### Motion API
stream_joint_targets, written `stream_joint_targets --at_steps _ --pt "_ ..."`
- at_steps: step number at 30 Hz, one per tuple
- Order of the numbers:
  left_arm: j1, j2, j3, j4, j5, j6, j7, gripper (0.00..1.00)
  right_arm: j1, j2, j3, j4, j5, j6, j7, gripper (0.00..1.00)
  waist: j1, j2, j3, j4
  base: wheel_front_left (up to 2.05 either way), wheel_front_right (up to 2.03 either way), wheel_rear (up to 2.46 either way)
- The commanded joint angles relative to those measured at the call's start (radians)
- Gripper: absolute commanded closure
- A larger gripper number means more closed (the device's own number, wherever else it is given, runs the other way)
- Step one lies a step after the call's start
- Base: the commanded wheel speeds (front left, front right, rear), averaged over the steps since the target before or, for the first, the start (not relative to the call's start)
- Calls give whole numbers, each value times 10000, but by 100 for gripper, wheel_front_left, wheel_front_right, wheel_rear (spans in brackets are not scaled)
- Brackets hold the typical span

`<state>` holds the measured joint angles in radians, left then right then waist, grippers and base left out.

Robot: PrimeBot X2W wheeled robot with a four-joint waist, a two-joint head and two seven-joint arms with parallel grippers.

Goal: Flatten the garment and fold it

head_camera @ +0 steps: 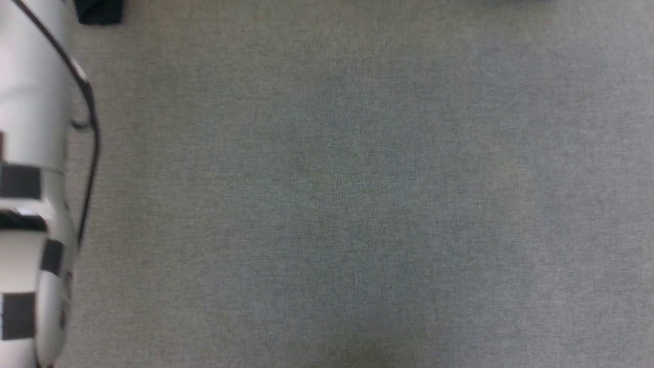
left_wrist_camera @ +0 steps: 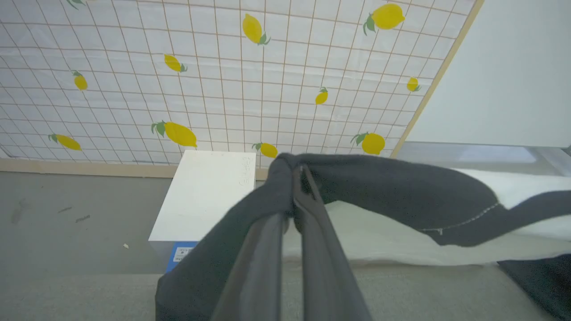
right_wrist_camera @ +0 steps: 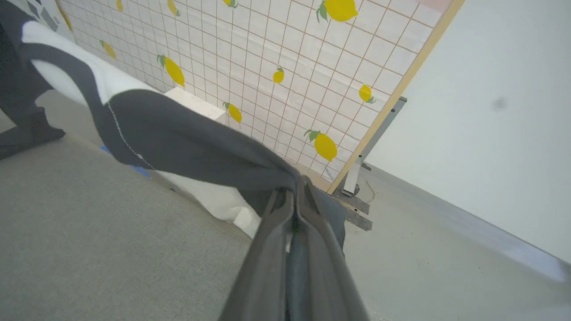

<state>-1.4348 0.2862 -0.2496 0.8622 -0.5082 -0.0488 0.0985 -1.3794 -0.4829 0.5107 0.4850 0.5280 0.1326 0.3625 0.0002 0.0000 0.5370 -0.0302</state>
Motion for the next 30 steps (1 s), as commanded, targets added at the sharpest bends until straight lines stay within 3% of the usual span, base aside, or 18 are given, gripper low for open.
stream_joint_targets --at_steps 1,10,16,25,30 --pt "433 -48 -25 84 -112 -86 -66 100 528 -186 165 -168 198 -19 -132 100 -2 0 -888 421 0 0 0" --pt "4099 -487 22 -259 -950 -468 -511 100 4663 -1004 503 -1413 1412 -19 -805 100 -2 0 -3235 892 0 0 0" --pt "7333 -786 9 -1494 -1602 -429 -66 100 7864 -923 -202 -2313 1712 -19 -950 100 -2 0 -4328 947 0 0 0" --pt "11542 -935 -39 -3732 -2379 529 1309 100 11786 -170 -2000 -3345 1463 -19 -498 100 -2 0 -5298 905 0 0 0" --pt "13308 -773 -126 -4847 -2597 1270 2243 100 13456 150 -2670 -4070 994 -19 409 100 -2 0 -5487 821 0 0 0"
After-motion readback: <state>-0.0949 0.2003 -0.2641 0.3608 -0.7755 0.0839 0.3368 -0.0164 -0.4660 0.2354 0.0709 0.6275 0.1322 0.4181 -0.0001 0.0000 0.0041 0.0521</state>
